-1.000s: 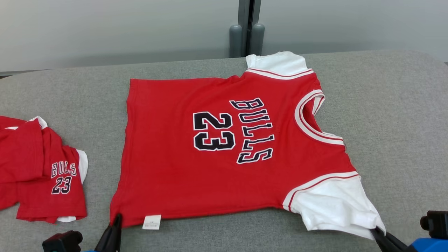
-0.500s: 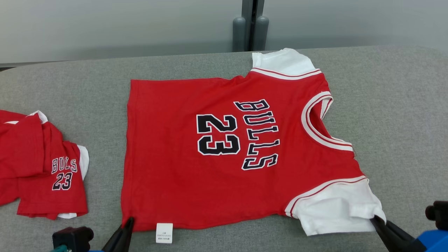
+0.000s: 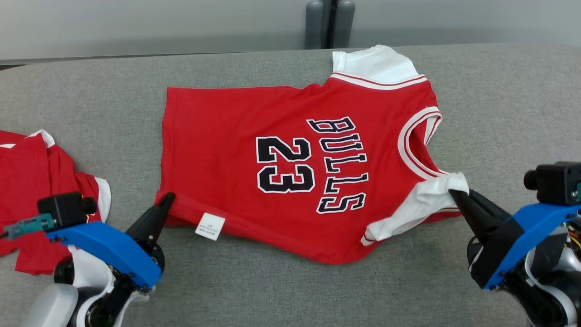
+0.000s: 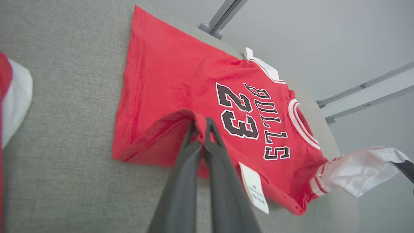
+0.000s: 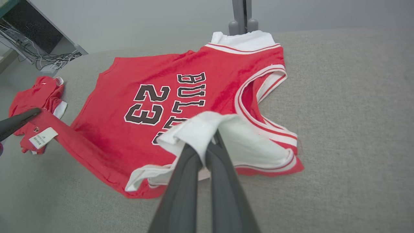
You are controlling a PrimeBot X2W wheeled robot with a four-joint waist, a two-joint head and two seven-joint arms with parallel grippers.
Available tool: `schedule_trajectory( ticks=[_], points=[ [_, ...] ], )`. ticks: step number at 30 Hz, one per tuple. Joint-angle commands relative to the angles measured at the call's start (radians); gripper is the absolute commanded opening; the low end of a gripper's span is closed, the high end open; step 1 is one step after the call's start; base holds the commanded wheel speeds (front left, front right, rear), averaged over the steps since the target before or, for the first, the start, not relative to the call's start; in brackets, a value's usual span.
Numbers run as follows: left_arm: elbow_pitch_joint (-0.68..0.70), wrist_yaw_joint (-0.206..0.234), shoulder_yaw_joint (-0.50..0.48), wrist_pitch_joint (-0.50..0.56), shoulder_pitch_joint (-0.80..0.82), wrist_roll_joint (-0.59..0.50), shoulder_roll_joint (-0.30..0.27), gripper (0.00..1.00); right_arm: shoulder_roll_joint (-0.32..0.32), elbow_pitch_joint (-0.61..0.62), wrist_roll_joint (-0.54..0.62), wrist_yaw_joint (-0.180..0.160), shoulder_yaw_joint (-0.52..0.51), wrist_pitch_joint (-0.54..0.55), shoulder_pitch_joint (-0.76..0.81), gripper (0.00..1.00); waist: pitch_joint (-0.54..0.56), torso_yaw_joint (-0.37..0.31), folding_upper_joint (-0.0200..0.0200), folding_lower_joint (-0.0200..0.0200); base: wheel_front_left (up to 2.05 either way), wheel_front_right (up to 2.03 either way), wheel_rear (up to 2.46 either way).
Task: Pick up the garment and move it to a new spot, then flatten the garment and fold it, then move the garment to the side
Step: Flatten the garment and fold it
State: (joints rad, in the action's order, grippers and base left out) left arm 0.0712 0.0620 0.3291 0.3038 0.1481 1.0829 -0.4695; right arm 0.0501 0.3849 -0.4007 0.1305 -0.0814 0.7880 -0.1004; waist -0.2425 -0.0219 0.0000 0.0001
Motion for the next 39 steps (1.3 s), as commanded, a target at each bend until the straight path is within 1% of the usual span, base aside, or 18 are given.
schedule_trajectory(
  ticks=[1,2,6,15,19,23,26,30,31,32,33,36,39],
  points=[
    [-0.024,0.0,-0.013,0.012,0.035,0.007,-0.005,0.0,0.001,-0.028,-0.007,0.0,0.001,-0.013,-0.044,0.0,-0.01,-0.004,0.0,-0.0001,0.0,0.0,0.0],
    [-0.041,0.0,-0.014,0.022,0.049,0.009,-0.011,0.0,0.0,-0.048,-0.009,0.0,0.001,-0.022,-0.066,0.0,-0.014,-0.006,0.0,-0.0001,0.0,0.0,0.0],
    [-0.088,-0.008,-0.004,0.028,0.084,0.004,-0.004,0.0,0.0,-0.122,-0.034,0.0,-0.012,-0.08,-0.125,0.0,-0.029,-0.007,0.0,-0.0001,0.0,0.0,0.0],
    [-0.191,-0.004,-0.003,-0.079,0.114,-0.04,0.057,0.0,0.001,-0.245,-0.04,0.0,-0.073,-0.218,-0.201,0.0,-0.067,0.012,0.0,-0.0001,0.0,0.0,0.0],
    [-0.235,-0.015,-0.005,-0.126,0.125,-0.048,0.086,0.0,0.001,-0.283,-0.027,0.0,-0.083,-0.248,-0.229,0.0,-0.083,0.024,0.0,-0.0001,0.0,0.0,0.0],
    [-0.272,-0.027,0.005,-0.151,0.14,-0.059,0.105,0.0,0.001,-0.312,-0.019,0.0,-0.083,-0.264,-0.25,0.0,-0.095,0.037,0.0,-0.0001,0.0,0.0,0.0],
    [-0.297,-0.028,0.01,-0.167,0.15,-0.07,0.112,0.0,0.001,-0.332,-0.015,0.0,-0.085,-0.283,-0.265,0.0,-0.1,0.043,0.0,-0.0001,0.0,0.0,0.0],
    [-0.321,-0.045,0.018,-0.194,0.168,-0.088,0.119,0.0,0.001,-0.361,0.0,0.0,-0.092,-0.313,-0.278,0.0,-0.1,0.05,0.0,-0.0001,0.0,0.0,0.0],
    [-0.325,-0.047,0.019,-0.202,0.175,-0.091,0.124,0.19,0.001,-0.368,-0.003,0.0,-0.095,-0.32,-0.281,0.0,-0.099,0.052,0.0,-0.0001,0.0,0.0,0.0],
    [-0.33,-0.053,0.021,-0.212,0.18,-0.095,0.128,0.72,0.001,-0.376,-0.001,0.0,-0.094,-0.325,-0.283,0.15,-0.097,0.054,0.0,-0.0001,0.0,0.0,0.0],
    [-0.336,-0.056,0.022,-0.22,0.184,-0.1,0.131,1.0,0.0,-0.383,0.002,0.0,-0.091,-0.331,-0.283,1.0,-0.096,0.055,0.0,-0.0001,0.0,0.0,0.0],
    [-0.352,-0.057,0.031,-0.237,0.194,-0.117,0.132,1.0,0.0,-0.403,-0.008,0.0,-0.082,-0.352,-0.288,1.0,-0.089,0.055,0.0,-0.0001,0.0,0.0,0.0],
    [-0.356,-0.045,0.036,-0.257,0.182,-0.141,0.125,1.0,0.001,-0.41,-0.013,0.0,-0.074,-0.368,-0.282,1.0,-0.077,0.052,0.0,-0.0001,0.0,0.0,0.0]
  ],
)
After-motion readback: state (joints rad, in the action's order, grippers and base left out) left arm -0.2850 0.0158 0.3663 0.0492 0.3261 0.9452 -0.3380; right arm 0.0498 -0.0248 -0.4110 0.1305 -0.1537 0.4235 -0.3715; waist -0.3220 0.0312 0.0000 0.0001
